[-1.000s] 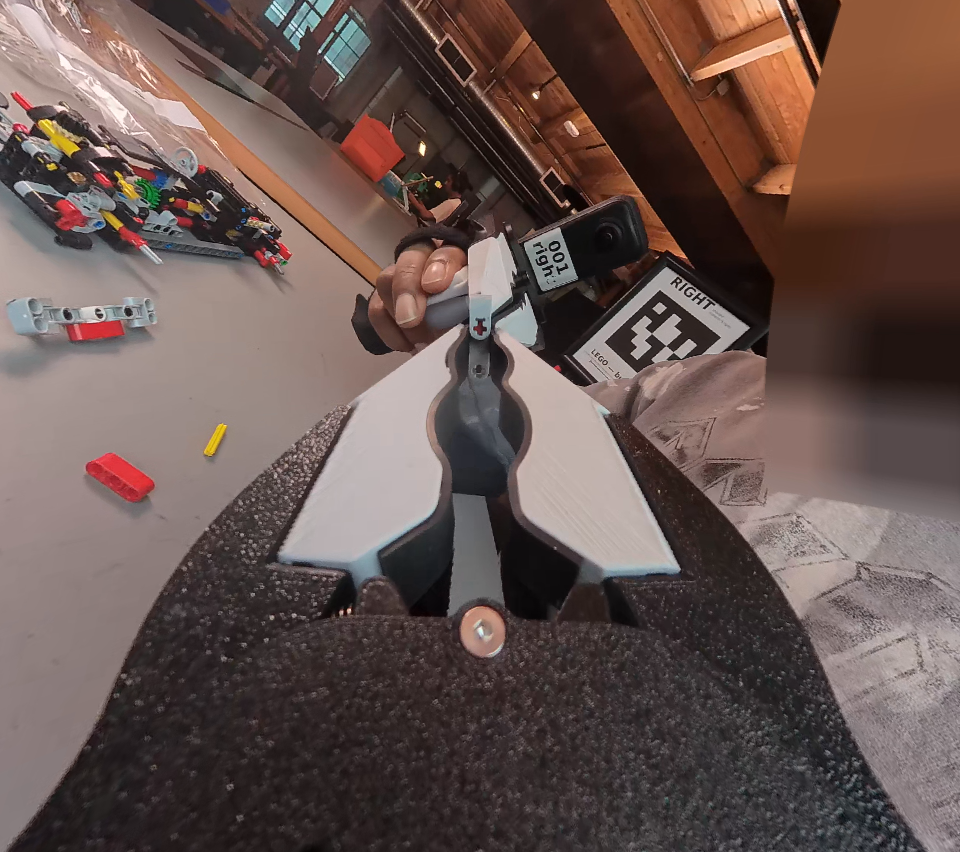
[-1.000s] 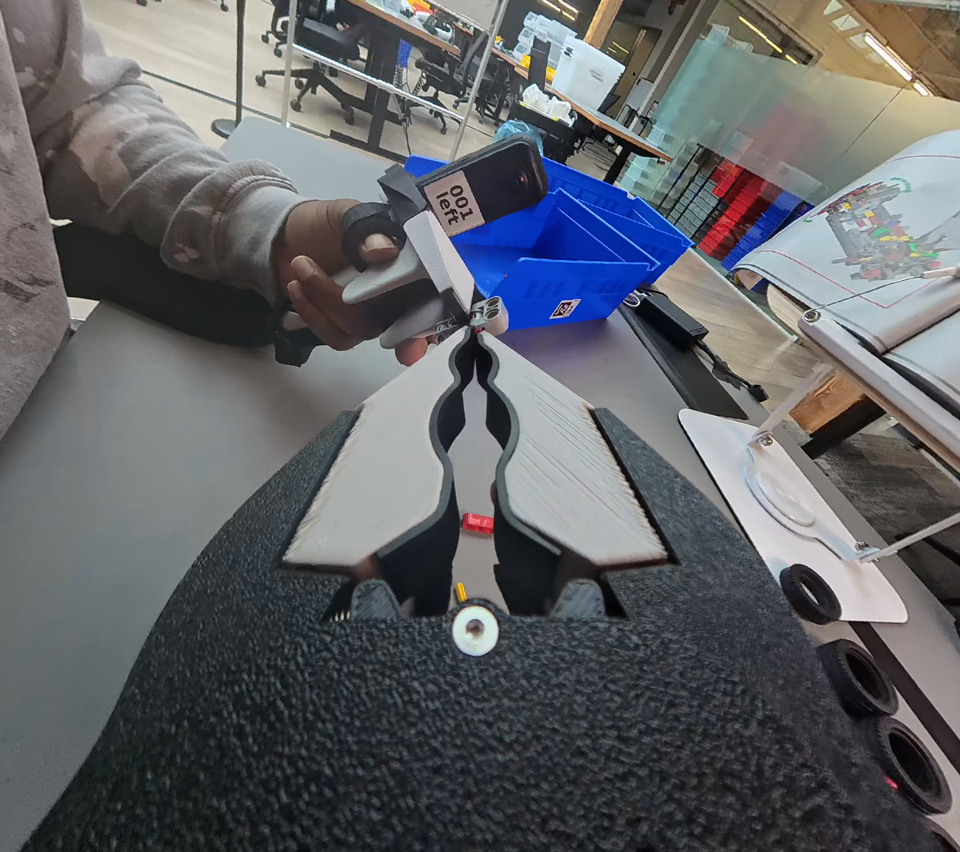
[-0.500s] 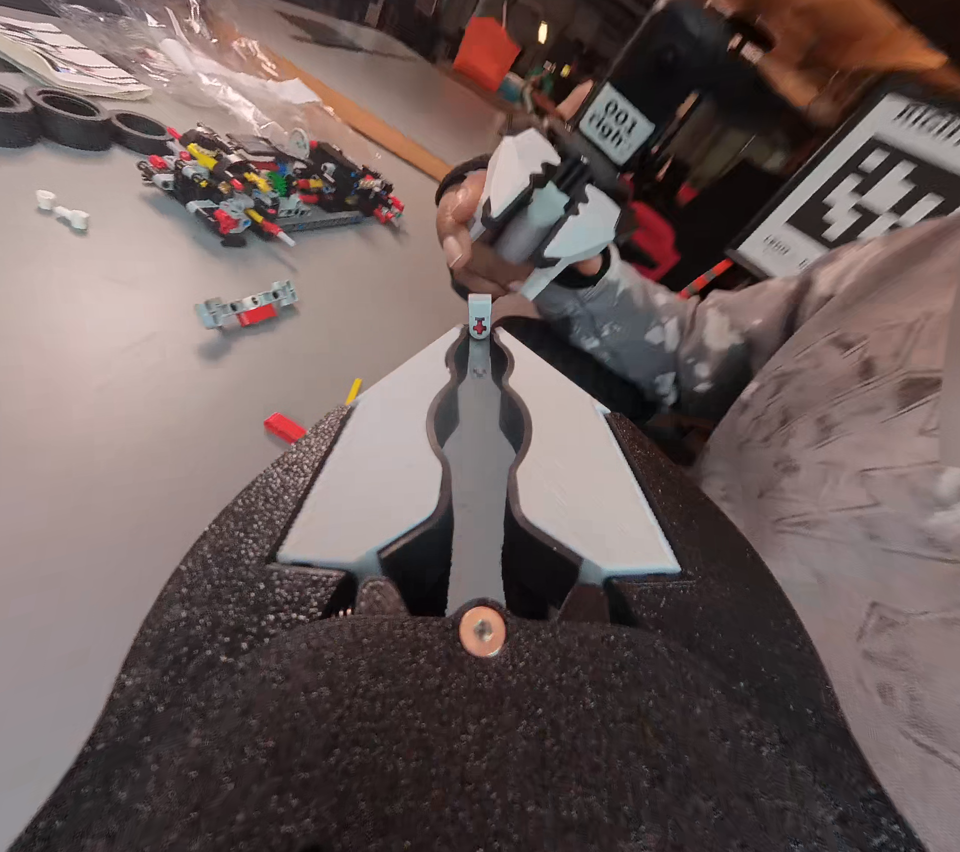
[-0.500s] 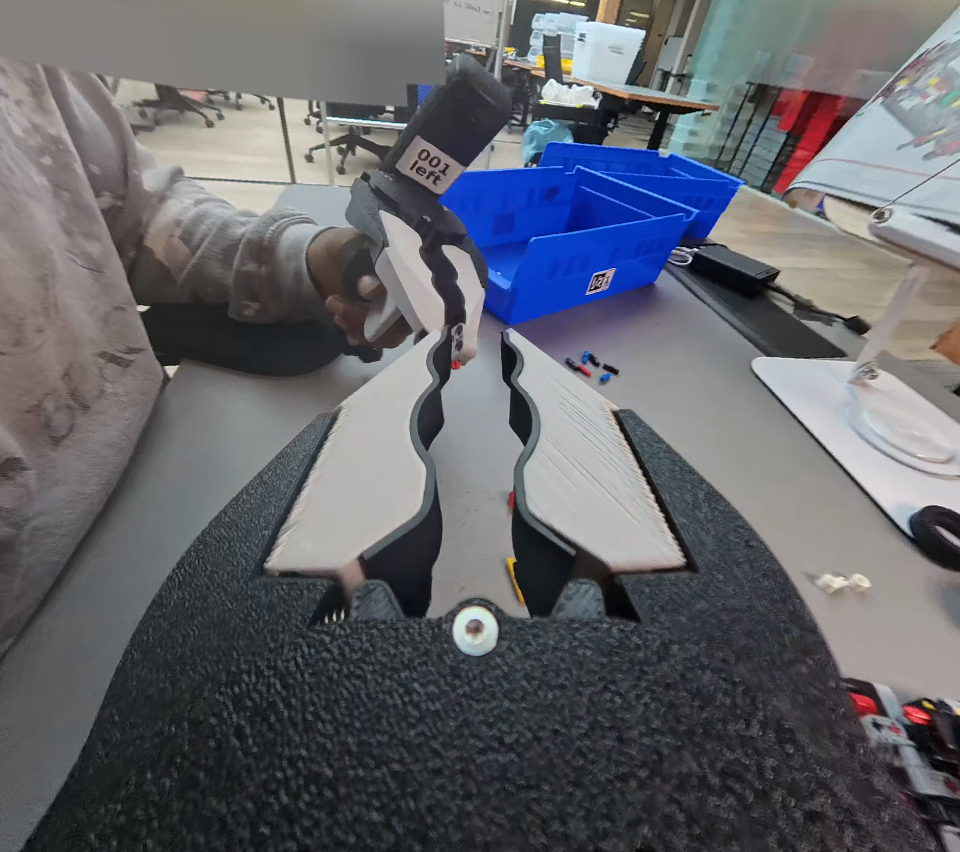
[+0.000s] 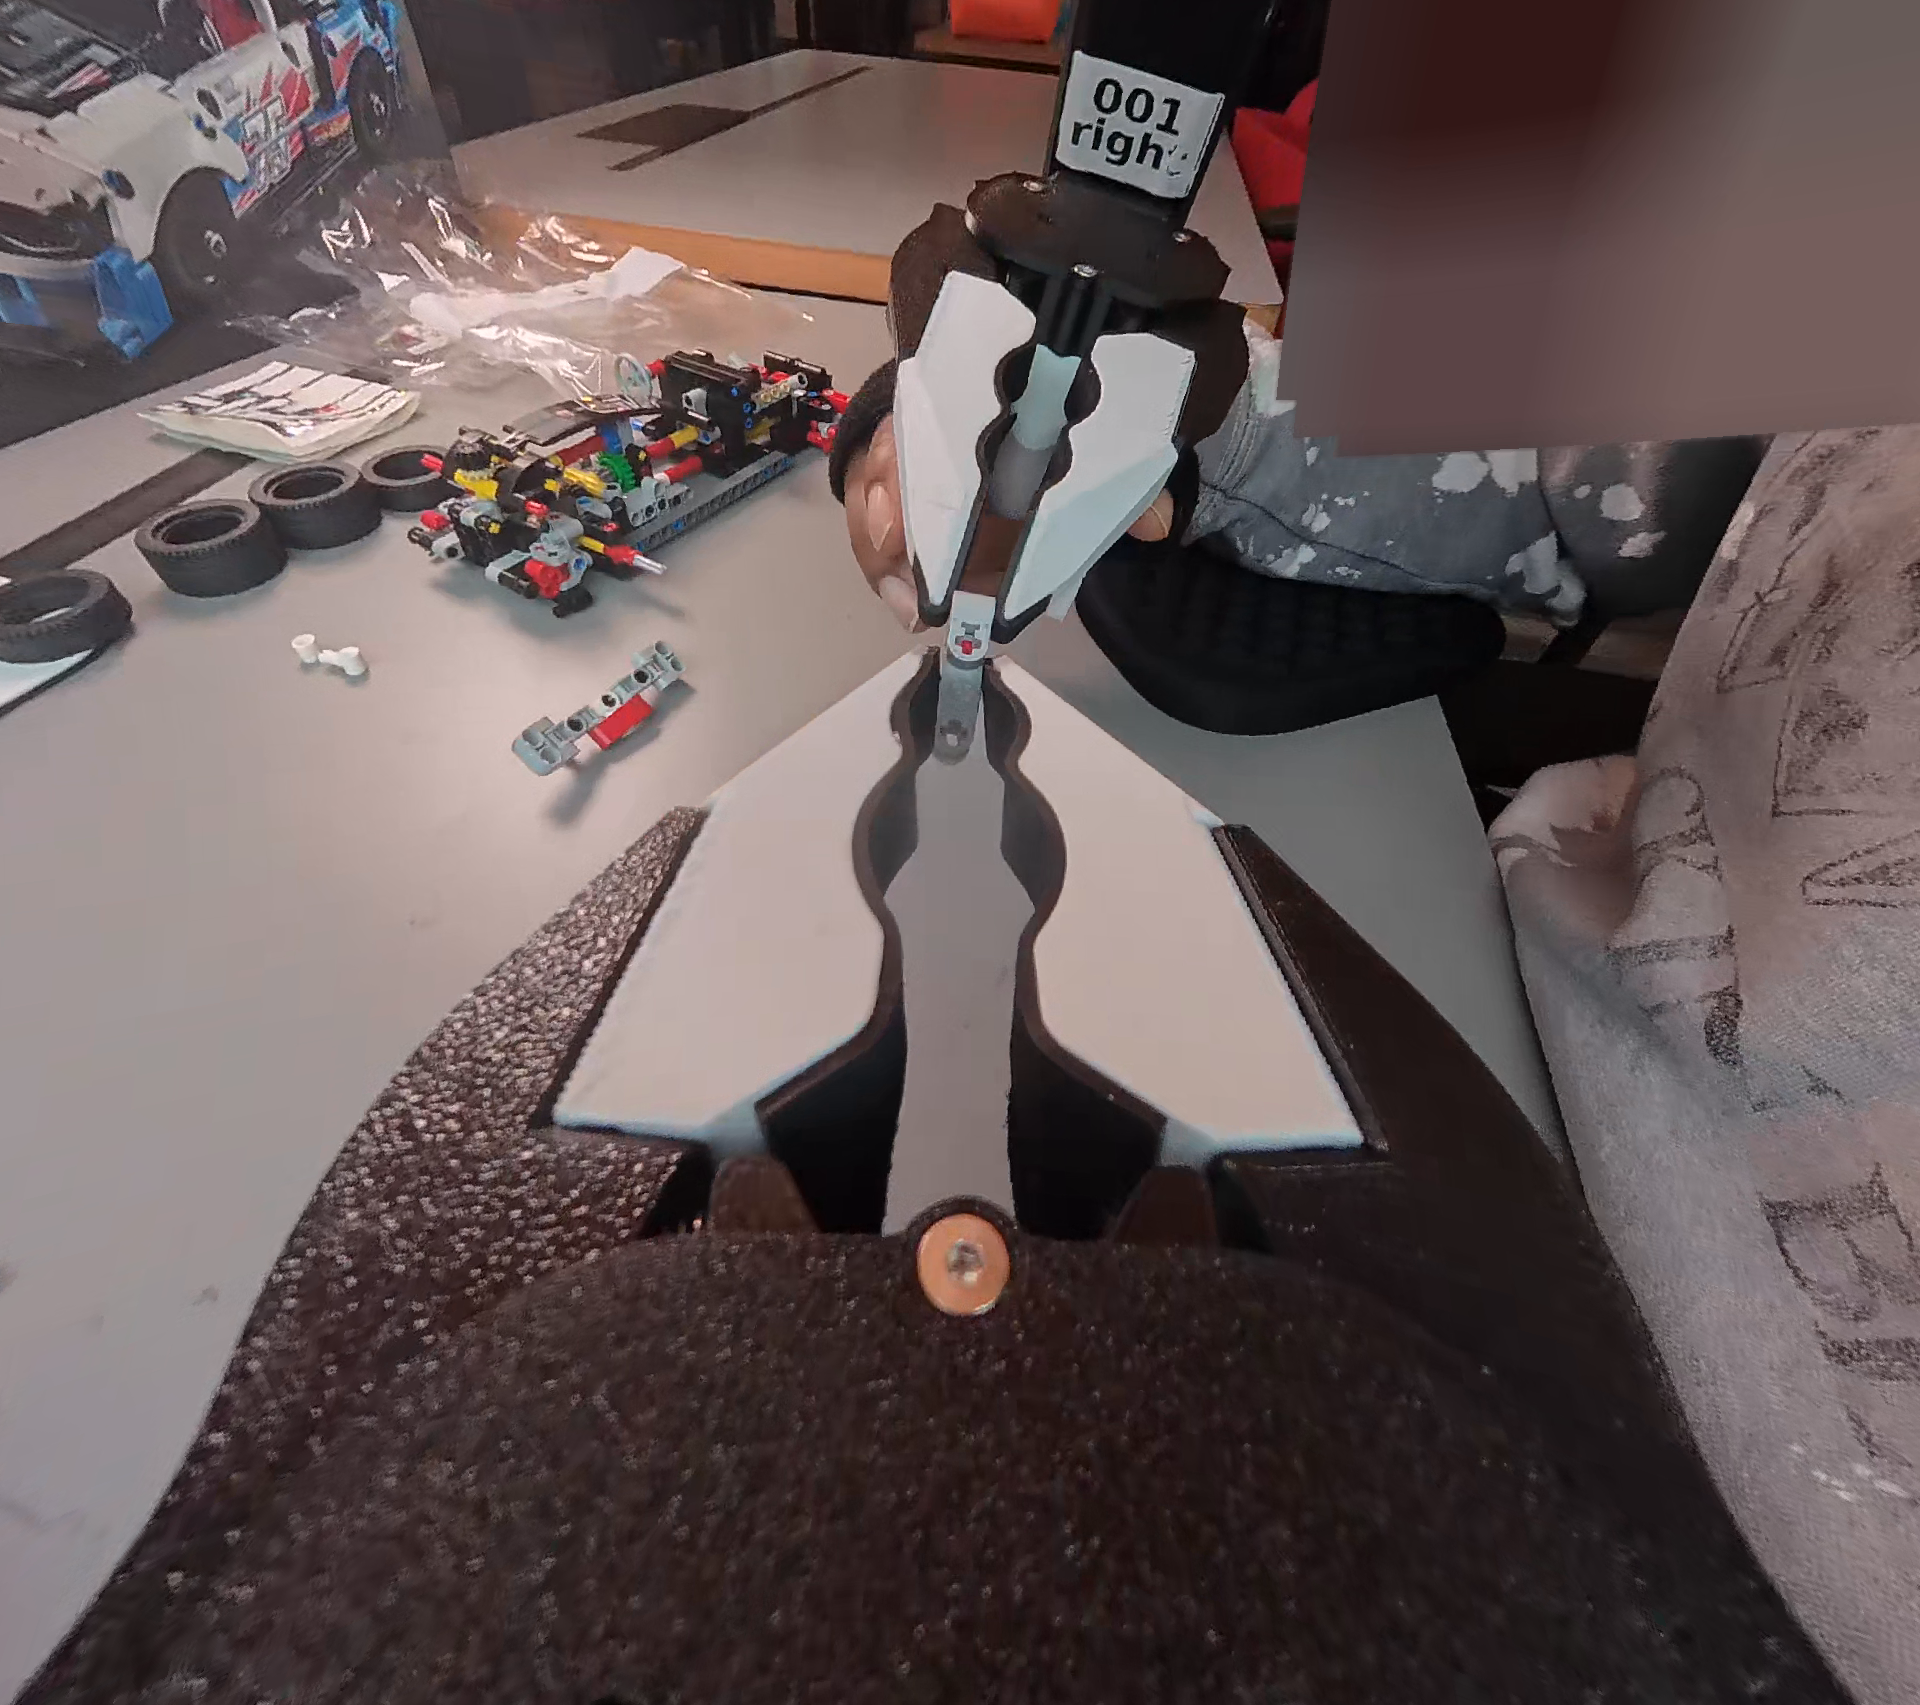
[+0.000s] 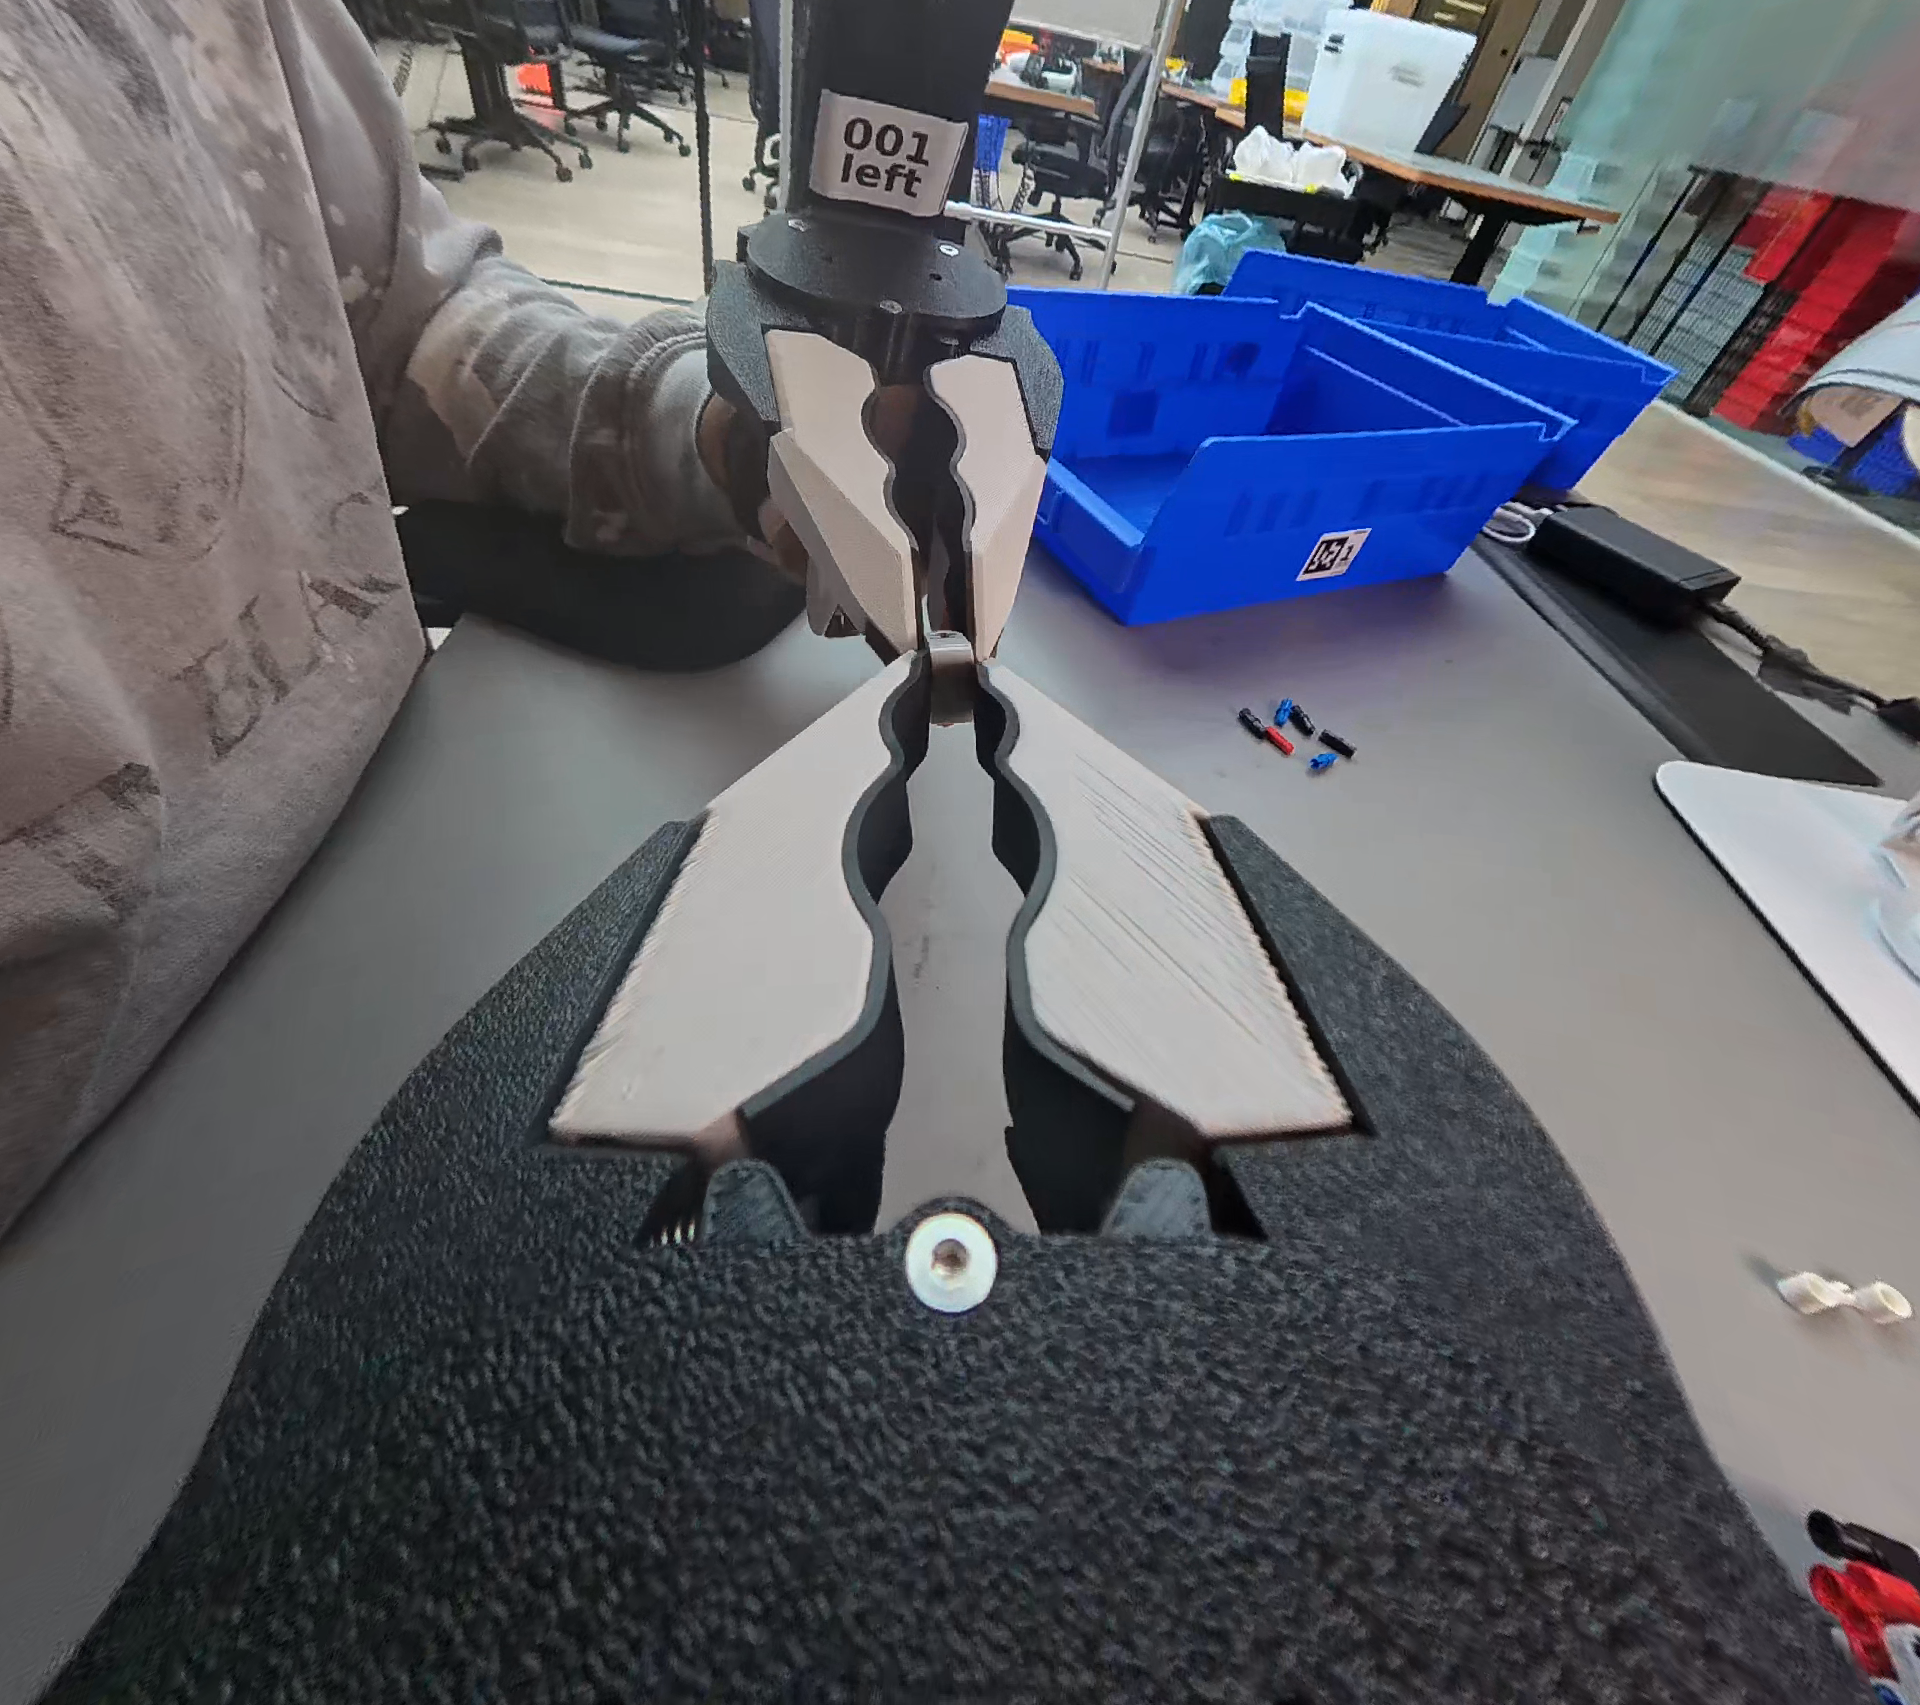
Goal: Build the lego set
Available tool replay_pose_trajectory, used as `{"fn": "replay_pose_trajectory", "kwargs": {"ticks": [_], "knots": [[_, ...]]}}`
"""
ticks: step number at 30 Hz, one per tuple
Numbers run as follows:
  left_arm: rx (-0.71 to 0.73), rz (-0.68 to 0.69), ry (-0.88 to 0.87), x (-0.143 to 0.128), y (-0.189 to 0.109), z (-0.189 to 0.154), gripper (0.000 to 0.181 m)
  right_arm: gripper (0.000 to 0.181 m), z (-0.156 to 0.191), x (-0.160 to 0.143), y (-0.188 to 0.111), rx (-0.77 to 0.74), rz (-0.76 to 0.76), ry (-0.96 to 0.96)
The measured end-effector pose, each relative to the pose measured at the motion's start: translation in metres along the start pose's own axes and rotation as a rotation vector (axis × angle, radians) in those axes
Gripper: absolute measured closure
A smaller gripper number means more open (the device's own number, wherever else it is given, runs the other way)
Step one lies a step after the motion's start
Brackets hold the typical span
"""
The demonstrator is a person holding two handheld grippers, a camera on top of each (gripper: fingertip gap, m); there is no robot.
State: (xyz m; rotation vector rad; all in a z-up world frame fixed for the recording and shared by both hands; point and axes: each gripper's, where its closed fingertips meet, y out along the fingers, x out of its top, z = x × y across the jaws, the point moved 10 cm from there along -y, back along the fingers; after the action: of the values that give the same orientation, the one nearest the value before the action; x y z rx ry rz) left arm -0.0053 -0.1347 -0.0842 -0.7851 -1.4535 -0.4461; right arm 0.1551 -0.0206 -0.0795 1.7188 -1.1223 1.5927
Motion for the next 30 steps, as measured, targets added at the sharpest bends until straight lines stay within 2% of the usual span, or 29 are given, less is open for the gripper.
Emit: {"fn": "replay_pose_trajectory", "kwargs": {"ticks": [1, 4, 10, 18, 22, 26, 30], "knots": [[-0.012, -0.017, -0.004, 0.0, -0.001, 0.0, 0.175, 0.176, 0.001, 0.001, 0.0, -0.001, -0.014, -0.005], [-0.042, -0.059, -0.054, -0.001, -0.001, 0.001, 0.17, 0.176, 0.0, 0.002, 0.0, 0.009, -0.059, 0.026], [-0.043, -0.093, -0.051, 0.003, -0.003, 0.001, 0.175, 0.176, -0.001, 0.002, 0.0, 0.023, -0.1, 0.063], [-0.055, -0.042, -0.02, 0.0, -0.003, -0.001, 0.176, 0.176, -0.001, -0.004, 0.002, 0.065, -0.022, 0.087], [0.023, 0.081, 0.03, -0.006, -0.003, 0.007, 0.175, 0.172, -0.018, -0.013, -0.012, -0.007, 0.179, 0.075], [0.092, 0.247, 0.027, -0.025, 0.001, 0.019, 0.175, 0.17, -0.04, -0.05, -0.019, -0.043, 0.552, 0.087], [0.094, 0.375, -0.022, -0.041, 0.011, 0.021, 0.175, 0.167, -0.044, -0.065, -0.006, 0.004, 0.673, 0.089]]}}
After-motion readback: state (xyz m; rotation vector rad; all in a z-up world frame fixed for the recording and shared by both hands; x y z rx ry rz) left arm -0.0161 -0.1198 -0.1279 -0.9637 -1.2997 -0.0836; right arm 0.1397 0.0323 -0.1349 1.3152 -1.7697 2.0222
